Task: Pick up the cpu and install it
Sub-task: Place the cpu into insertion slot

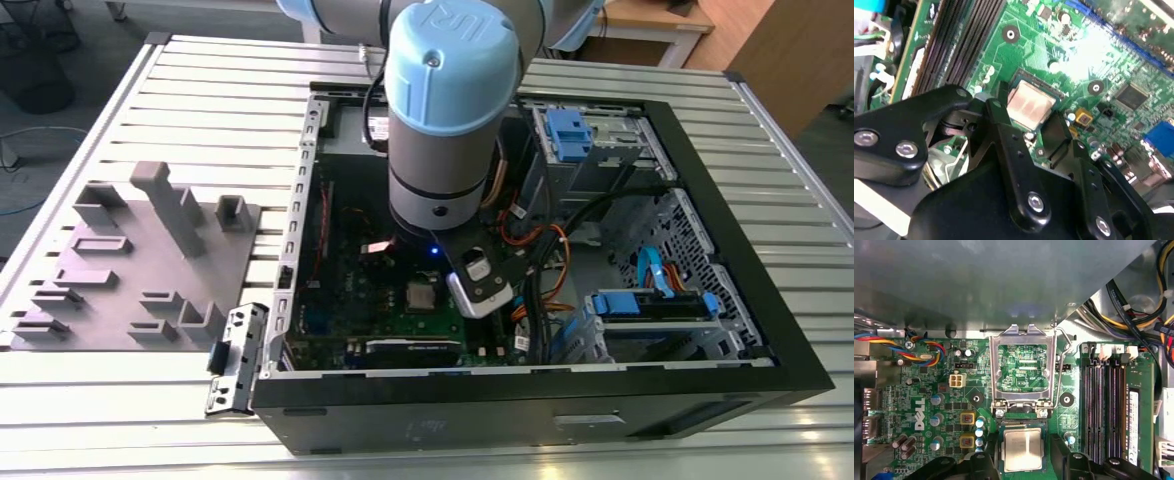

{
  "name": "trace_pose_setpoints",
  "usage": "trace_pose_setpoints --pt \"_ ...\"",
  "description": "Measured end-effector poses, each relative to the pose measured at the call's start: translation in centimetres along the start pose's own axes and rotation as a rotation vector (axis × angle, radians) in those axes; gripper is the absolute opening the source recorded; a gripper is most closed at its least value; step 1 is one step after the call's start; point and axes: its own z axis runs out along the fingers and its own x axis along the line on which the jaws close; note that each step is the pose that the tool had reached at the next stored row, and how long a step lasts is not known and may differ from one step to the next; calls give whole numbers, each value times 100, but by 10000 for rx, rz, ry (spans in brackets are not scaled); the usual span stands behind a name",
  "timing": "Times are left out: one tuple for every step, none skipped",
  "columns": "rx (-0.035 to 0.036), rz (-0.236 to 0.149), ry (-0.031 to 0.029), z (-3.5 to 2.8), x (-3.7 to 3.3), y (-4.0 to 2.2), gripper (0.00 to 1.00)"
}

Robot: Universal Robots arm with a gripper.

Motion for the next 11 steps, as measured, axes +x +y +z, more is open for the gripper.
trace_pose_setpoints --pt "0 0 0 -8 0 0 53" --pt "-3 0 -1 -8 0 1 53" --pt "-3 -1 -2 -9 0 1 53" --pt "-3 0 -6 -8 3 1 53" --pt "-4 0 -8 -5 6 1 53" --pt "-2 -1 -8 -1 9 0 53" --pt "0 -2 -7 3 10 -1 53" --pt "0 -1 -7 3 12 0 53" --pt "1 -2 -7 3 12 0 53" --pt "0 -1 -7 6 13 0 53" --pt "-2 -2 -8 10 13 0 53"
